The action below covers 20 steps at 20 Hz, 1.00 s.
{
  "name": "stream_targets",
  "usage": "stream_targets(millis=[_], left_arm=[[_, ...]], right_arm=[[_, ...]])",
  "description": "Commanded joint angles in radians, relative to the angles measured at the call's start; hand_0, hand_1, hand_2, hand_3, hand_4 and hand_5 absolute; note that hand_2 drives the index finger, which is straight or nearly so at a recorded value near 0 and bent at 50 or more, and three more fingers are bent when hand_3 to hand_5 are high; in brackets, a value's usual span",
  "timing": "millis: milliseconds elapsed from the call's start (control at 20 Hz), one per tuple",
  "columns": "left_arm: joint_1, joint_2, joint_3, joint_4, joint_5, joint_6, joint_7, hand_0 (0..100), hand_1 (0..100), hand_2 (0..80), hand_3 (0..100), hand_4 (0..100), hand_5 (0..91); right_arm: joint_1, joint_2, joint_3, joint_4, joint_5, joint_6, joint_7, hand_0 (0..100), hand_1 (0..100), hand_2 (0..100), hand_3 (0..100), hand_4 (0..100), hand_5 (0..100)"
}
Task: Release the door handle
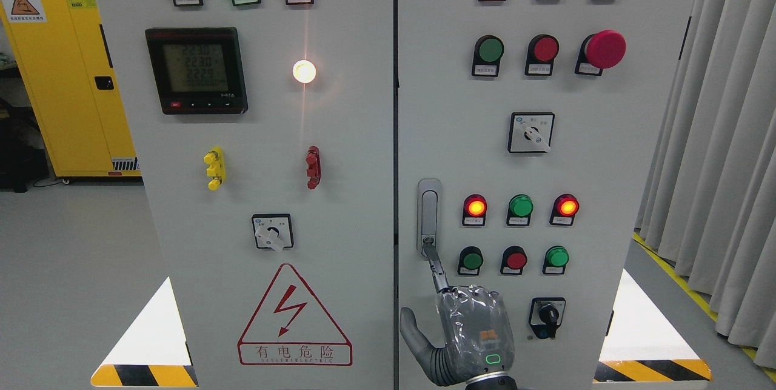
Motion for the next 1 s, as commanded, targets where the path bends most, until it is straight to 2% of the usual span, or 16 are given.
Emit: stream_targets(millis=[0,952], left_arm=[[0.000,0.000,0.000,0.000,0.000,0.000,0.000,12,56,0.0,0,0,0.0],[0.000,0.000,0.000,0.000,0.000,0.000,0.000,12,56,0.0,0,0,0.0]], right_arm=[[0.001,0.001,0.000,0.001,0.000,0.001,0.003,55,30,4,100,100,100],[0.015,0.000,-0.003,0.000,-0.002,0.001,0.001,55,30,4,100,100,100]])
